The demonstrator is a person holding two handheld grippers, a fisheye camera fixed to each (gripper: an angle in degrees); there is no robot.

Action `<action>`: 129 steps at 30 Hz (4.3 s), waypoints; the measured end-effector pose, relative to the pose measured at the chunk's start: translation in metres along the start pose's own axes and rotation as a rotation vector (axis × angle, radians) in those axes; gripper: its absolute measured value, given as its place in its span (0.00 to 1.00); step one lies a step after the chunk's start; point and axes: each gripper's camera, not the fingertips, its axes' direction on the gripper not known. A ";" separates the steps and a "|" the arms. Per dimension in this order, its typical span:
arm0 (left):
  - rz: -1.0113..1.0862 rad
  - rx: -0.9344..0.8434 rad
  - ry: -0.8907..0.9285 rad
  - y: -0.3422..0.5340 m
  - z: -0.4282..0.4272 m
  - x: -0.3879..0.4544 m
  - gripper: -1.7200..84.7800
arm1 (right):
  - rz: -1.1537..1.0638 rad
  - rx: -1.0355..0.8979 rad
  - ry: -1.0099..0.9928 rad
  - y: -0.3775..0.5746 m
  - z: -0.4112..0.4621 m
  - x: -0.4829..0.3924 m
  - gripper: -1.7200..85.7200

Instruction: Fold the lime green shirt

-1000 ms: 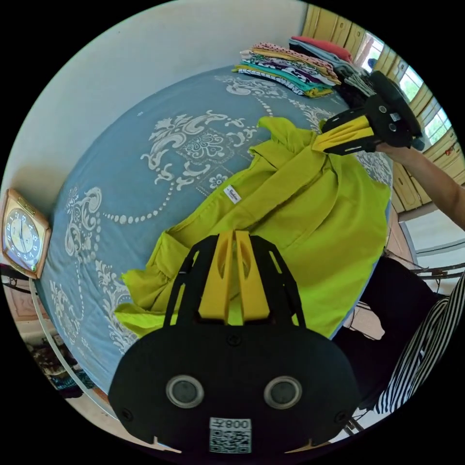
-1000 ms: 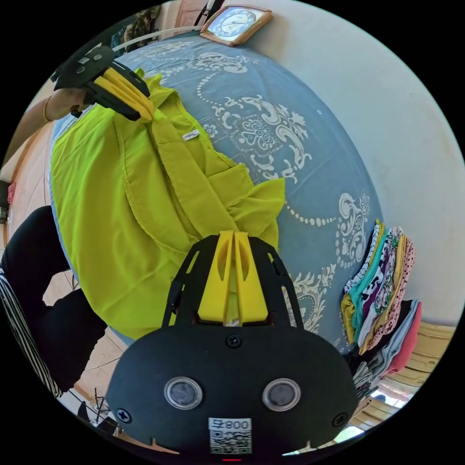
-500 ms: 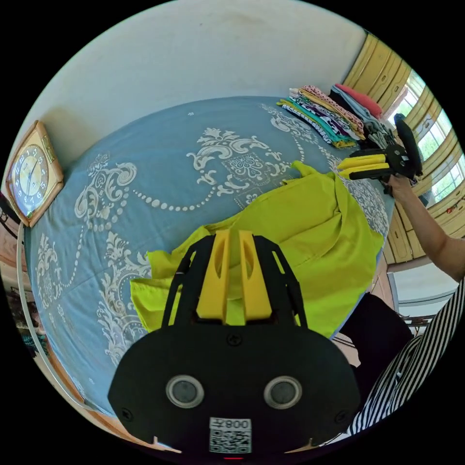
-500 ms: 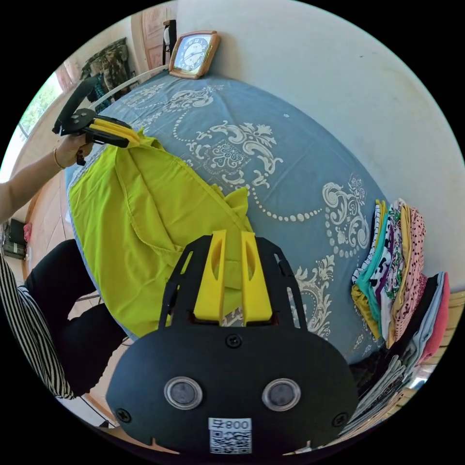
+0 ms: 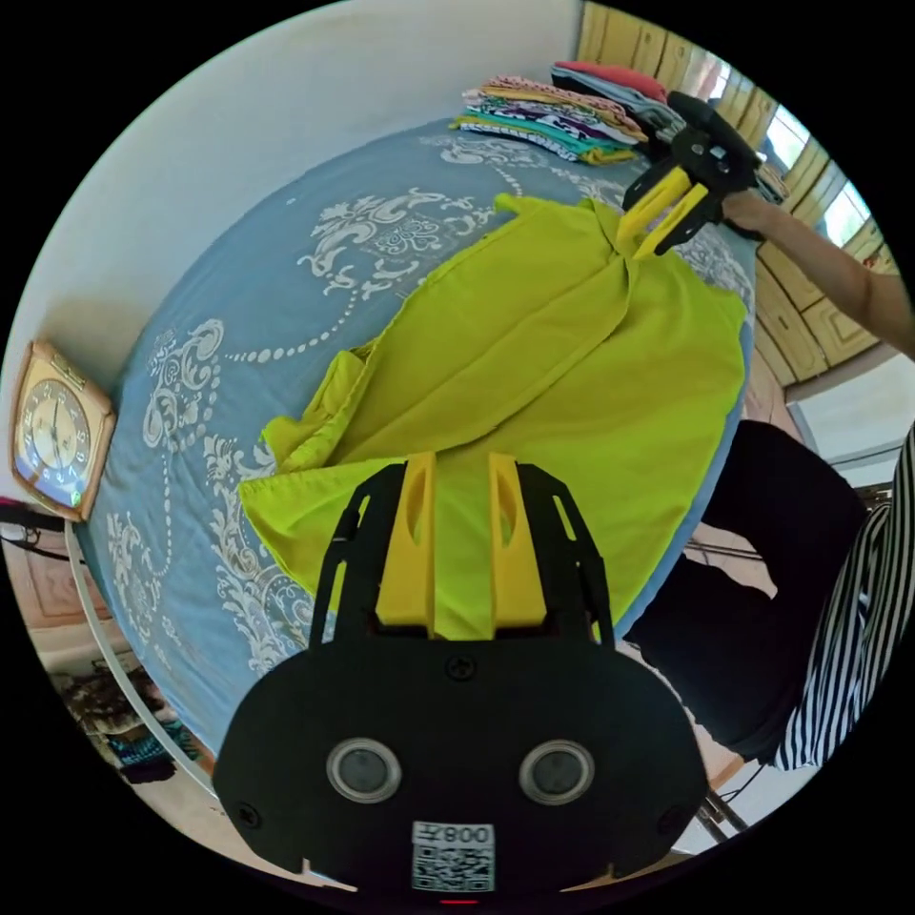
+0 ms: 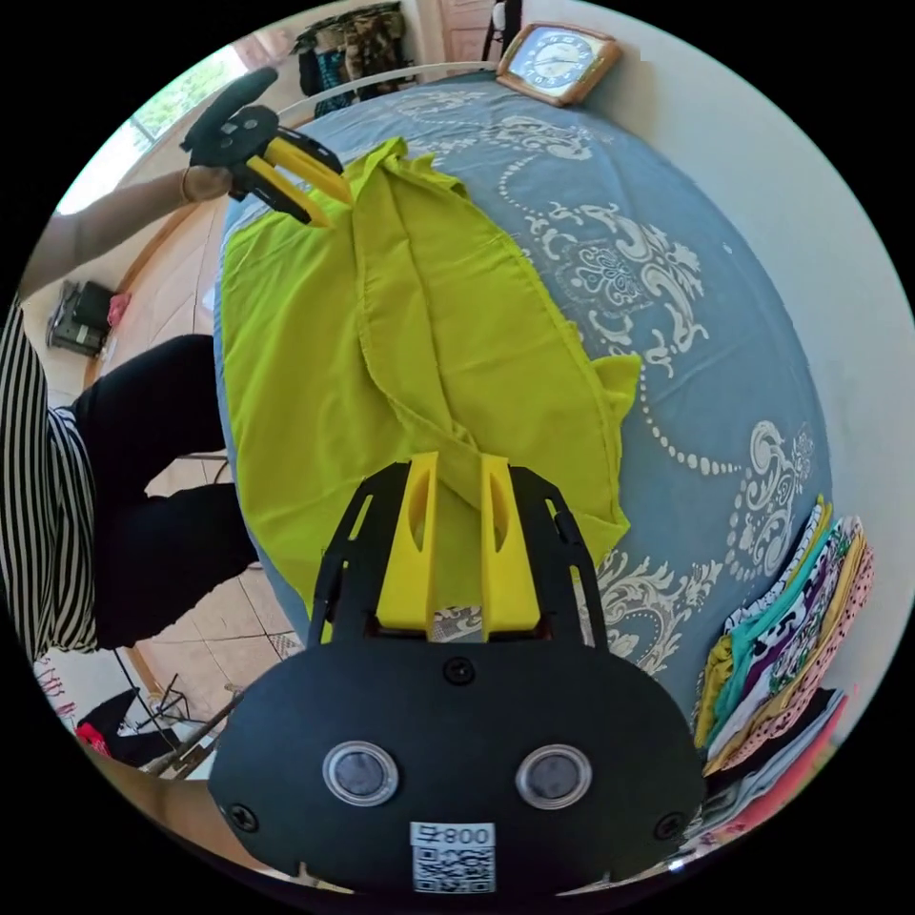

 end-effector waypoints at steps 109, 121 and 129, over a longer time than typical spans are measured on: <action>-0.750 0.262 0.332 0.309 0.000 -0.184 0.08 | 1.105 0.402 -0.717 0.454 -0.330 -0.069 0.02; 0.125 0.300 0.434 0.103 0.101 0.018 0.10 | 1.081 0.475 -0.762 0.472 -0.375 -0.059 0.02; 0.352 0.235 0.156 0.074 0.166 0.098 0.11 | 1.064 0.508 -0.803 0.482 -0.388 -0.046 0.03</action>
